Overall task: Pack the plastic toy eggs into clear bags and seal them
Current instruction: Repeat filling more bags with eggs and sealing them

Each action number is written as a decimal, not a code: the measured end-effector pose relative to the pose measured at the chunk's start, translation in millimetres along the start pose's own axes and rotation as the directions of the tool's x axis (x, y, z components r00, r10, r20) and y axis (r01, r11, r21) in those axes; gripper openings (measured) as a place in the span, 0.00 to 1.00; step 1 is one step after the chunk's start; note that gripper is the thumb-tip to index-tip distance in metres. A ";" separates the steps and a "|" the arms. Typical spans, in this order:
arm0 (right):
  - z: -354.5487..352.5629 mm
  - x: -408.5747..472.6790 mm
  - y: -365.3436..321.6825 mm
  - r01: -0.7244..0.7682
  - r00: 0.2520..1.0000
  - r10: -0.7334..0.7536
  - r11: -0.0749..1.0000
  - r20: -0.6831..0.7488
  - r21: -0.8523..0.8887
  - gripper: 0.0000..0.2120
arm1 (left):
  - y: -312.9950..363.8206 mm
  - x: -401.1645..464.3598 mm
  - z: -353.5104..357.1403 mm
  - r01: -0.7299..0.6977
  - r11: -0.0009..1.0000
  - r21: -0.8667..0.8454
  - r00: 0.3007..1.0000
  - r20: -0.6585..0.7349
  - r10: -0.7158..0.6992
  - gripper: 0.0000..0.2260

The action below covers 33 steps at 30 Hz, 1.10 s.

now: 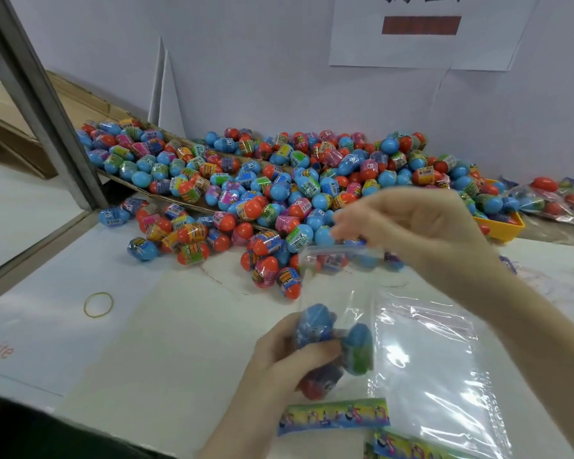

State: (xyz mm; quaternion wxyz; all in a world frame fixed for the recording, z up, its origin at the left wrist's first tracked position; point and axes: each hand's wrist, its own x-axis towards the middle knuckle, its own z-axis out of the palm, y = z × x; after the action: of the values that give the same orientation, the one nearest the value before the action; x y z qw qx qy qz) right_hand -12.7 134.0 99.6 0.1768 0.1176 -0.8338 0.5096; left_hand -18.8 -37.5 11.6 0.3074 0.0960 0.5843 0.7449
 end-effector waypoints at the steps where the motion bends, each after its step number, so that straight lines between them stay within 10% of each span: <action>1: 11.4 7.0 3.8 -0.022 0.994 0.023 1.000 -0.110 0.004 0.05 | -2.5 -0.1 -4.5 0.010 1.000 -0.005 1.000 -0.025 -0.010 0.13; 5: 44.1 21.3 56.0 -0.331 0.943 0.318 0.922 -0.094 -0.200 0.04 | -4.9 -2.7 -18.4 0.075 0.995 -0.069 0.993 -0.091 -0.081 0.11; 13: 77.7 3.0 85.5 -0.195 0.967 0.255 0.770 0.012 -0.608 0.13 | 1.6 -5.2 -21.7 0.002 1.000 0.004 0.997 -0.083 -0.001 0.18; 18: 40.7 -6.3 61.3 -0.413 0.888 0.380 0.906 -0.258 -0.089 0.07 | -1.3 0.2 -18.8 0.034 0.998 -0.046 0.992 -0.123 -0.039 0.16; 24: -4.0 -28.8 16.9 -0.247 0.937 0.315 0.903 -0.150 0.352 0.11 | 2.6 7.2 -5.4 0.031 0.999 0.015 0.998 -0.061 -0.030 0.22; 28: -21.0 -39.8 -10.0 -0.080 0.989 0.107 0.967 -0.100 0.240 0.18 | 4.1 10.1 6.0 0.008 1.000 0.009 0.998 -0.058 -0.007 0.16; 33: -12.5 -33.7 -21.3 0.132 0.991 -0.103 0.831 0.083 -0.540 0.17 | 7.5 7.6 10.1 -0.073 0.997 0.019 0.997 0.011 0.073 0.16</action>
State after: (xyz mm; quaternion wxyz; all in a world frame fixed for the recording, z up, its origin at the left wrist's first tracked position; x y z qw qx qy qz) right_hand 28.2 136.0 108.1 0.2129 0.1265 -0.9394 0.2371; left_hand -22.4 -26.0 20.0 0.2818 0.1241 0.5860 0.7496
